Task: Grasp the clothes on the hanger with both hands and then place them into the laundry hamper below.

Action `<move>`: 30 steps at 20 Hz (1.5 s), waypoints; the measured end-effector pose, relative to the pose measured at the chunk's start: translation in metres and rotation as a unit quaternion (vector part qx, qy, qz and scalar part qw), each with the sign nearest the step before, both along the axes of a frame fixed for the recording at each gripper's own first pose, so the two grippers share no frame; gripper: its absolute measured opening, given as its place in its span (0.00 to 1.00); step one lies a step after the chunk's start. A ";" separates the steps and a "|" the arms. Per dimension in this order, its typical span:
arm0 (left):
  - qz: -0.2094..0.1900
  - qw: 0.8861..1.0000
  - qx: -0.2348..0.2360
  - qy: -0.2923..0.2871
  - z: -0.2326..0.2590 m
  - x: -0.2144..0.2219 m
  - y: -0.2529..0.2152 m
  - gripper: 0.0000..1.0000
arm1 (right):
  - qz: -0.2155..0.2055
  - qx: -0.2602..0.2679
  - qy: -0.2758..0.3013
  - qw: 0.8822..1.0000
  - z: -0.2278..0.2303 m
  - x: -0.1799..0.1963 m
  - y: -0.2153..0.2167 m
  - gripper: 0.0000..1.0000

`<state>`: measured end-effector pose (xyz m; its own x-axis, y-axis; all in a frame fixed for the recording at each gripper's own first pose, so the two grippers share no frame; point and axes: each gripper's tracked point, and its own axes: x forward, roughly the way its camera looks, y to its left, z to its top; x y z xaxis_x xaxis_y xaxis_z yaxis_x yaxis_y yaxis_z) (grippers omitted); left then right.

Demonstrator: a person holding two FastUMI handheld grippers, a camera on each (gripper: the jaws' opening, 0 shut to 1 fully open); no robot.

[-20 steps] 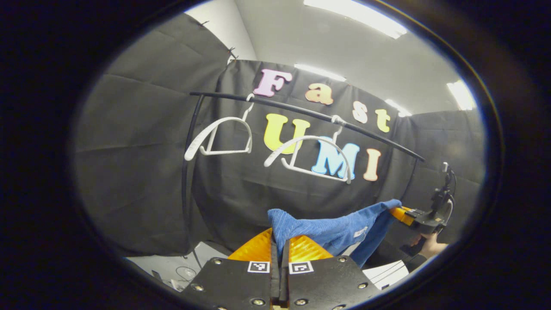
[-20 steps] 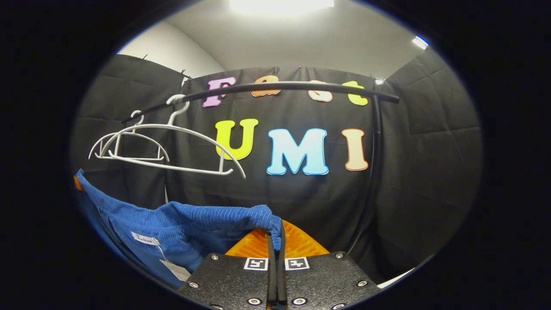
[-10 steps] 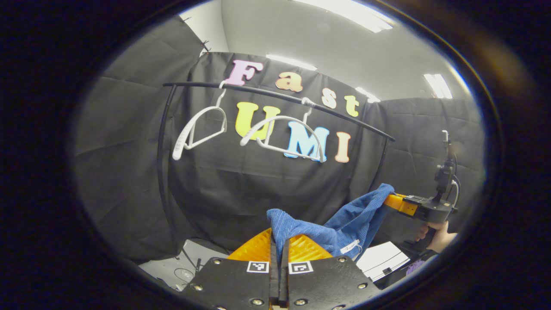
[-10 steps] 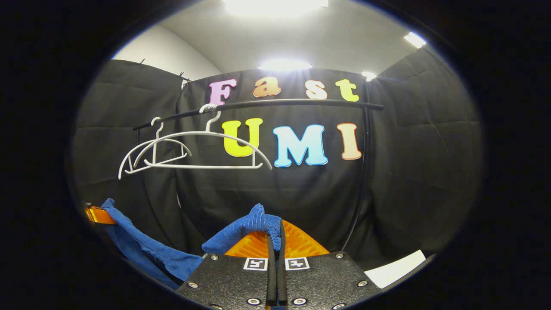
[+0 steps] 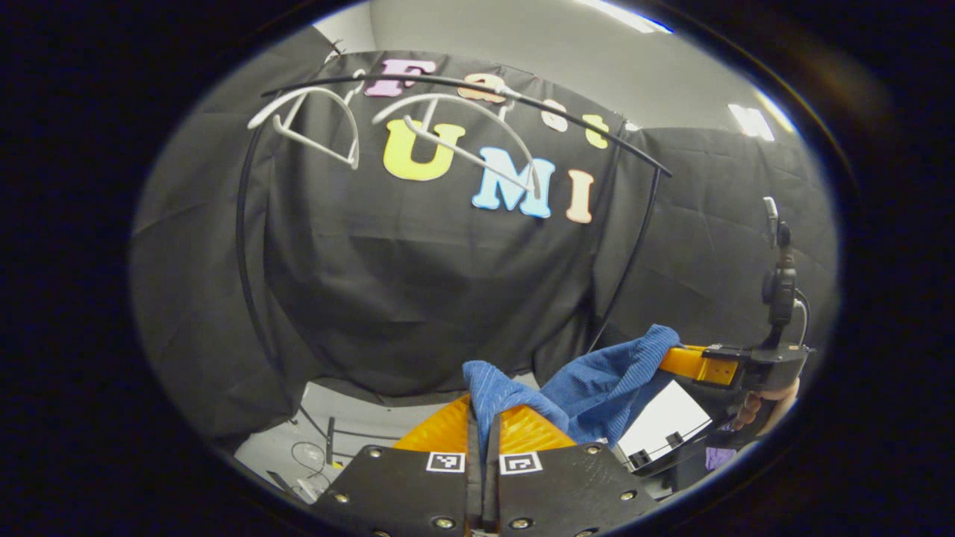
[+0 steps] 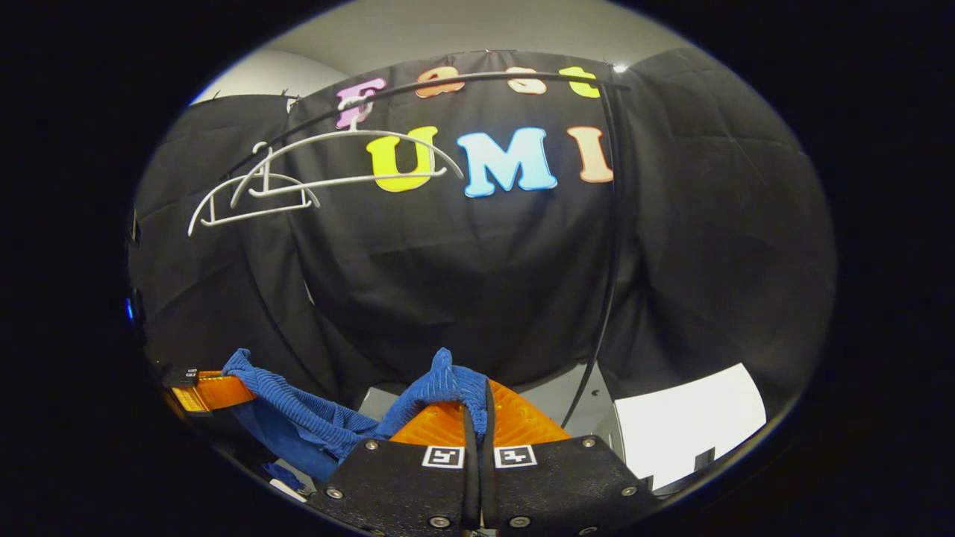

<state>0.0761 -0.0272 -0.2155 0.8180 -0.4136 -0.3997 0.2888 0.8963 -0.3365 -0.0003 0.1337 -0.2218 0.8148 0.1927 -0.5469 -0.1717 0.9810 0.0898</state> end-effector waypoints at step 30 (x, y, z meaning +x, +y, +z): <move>0.017 0.970 0.073 0.233 -0.284 0.003 -0.070 0.02 | -0.035 -0.009 0.236 0.971 -0.227 -0.049 -0.011 0.07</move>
